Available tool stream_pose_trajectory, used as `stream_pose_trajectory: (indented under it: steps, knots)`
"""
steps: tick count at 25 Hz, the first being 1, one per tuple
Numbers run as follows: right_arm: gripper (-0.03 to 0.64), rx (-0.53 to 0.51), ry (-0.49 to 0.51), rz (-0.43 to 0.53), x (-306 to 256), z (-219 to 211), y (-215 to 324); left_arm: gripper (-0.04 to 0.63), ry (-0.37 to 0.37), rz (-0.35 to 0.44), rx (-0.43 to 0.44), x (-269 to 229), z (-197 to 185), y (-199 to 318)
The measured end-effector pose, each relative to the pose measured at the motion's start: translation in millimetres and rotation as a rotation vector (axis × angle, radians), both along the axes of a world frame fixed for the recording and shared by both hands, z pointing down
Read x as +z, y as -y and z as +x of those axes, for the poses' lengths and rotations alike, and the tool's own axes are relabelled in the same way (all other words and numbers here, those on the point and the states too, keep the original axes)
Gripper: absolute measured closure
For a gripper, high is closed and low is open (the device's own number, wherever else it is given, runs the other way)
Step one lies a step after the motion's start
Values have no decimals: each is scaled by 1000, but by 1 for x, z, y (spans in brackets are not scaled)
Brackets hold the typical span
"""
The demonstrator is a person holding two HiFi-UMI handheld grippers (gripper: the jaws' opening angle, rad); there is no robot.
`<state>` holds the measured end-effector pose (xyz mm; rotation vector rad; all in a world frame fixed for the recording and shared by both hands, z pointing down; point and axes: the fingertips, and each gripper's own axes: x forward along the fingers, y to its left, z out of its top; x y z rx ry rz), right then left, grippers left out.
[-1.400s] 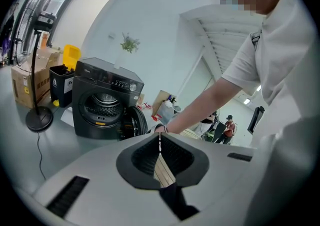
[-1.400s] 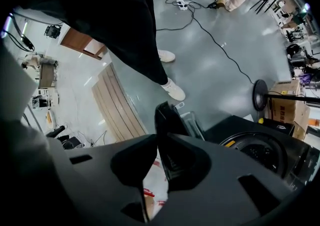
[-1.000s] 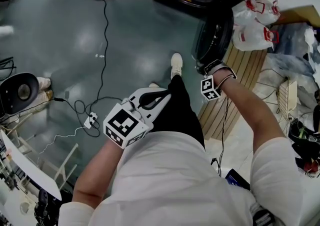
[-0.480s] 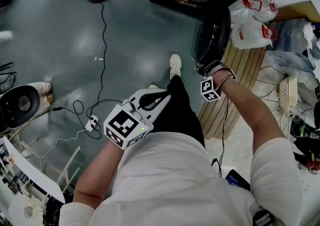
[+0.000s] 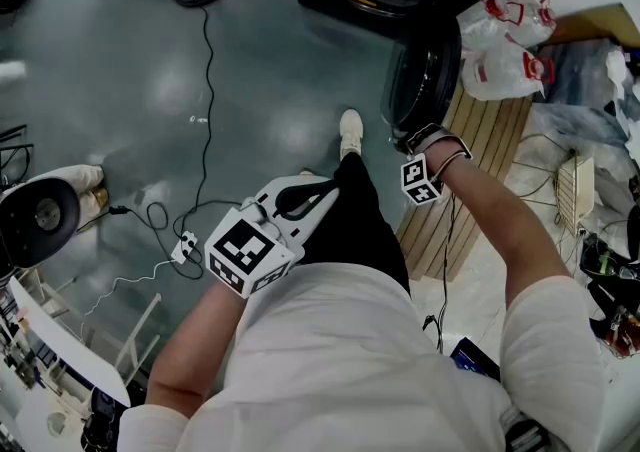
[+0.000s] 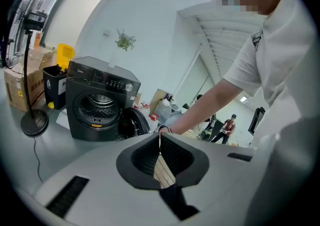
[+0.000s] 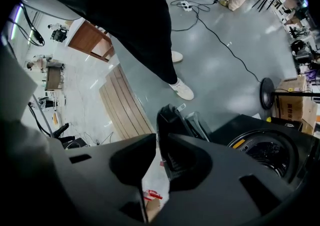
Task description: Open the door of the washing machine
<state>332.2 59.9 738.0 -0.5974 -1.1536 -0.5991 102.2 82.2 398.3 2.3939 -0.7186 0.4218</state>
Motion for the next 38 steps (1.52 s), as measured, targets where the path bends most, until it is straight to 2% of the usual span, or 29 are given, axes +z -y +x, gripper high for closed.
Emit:
stream_pose_trajectory:
  steps: [6, 18, 21, 24, 28, 33, 38]
  knots:
    - [531, 77, 32, -20, -4, -7, 1, 575, -11, -5, -6, -2, -5, 4]
    - [525, 283, 177, -69, -21, -35, 4, 577, -51, -4, -25, -10, -12, 12]
    - [528, 373, 233, -75, -31, -44, 2, 577, -60, -6, -28, -13, -14, 12]
    - [536, 522, 314, -76, -46, -56, 5, 577, -69, 0, -29, -19, -14, 15]
    - [558, 756, 505, -74, -77, -79, 14, 575, -69, 20, -29, -24, -17, 18]
    - [580, 1103, 849, -70, -142, -106, 30, 575, -58, 36, -32, -30, -23, 20]
    - [597, 1332, 1202, -151, -229, -126, 35, 577, -54, 57, -36, -42, -31, 20]
